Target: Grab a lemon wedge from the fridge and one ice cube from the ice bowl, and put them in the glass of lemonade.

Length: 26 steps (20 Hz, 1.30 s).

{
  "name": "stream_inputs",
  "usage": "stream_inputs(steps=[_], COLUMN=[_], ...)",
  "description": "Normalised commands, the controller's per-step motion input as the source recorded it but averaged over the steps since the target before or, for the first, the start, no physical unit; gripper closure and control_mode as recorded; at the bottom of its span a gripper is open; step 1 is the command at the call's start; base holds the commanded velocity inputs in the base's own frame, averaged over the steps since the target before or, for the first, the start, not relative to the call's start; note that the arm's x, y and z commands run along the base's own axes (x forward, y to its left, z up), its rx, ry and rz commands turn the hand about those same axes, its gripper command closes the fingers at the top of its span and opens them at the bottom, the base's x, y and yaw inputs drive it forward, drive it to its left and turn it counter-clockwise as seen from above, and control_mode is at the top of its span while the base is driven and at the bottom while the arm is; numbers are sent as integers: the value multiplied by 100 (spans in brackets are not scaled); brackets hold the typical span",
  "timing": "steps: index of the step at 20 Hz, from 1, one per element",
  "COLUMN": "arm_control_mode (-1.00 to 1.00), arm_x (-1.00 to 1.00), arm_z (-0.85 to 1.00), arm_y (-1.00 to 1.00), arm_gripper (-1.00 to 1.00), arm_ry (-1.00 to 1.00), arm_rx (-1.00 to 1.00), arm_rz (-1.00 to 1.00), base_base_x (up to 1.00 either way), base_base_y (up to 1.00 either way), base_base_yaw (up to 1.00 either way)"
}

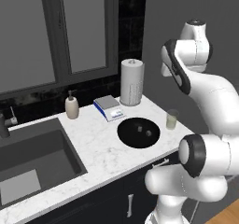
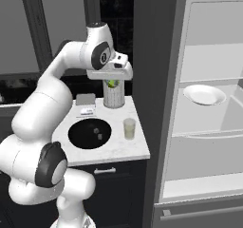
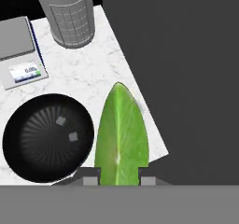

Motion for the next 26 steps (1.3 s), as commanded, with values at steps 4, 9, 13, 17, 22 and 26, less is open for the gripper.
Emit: stream_inputs(steps=[4,9,13,17,22,26], arm_control_mode=[-100,-100,-100,-100,-100,-100], arm_x=[70,44,31,26,22,7], arm_z=[-38,-25,-46,-41,-27,-20], arm_y=[-53,-16,0,0,0,1], arm_gripper=[100,100,100,100,100,100], arm_ry=[-2,0,0,0,0,-2], arm_rx=[0,-2,-3,-4,-4,-3], arm_rz=[0,0,0,0,0,0], base_base_x=[0,0,0,0,0,0], base_base_y=[0,0,0,0,0,0], base_base_yaw=[0,0,0,0,0,0])
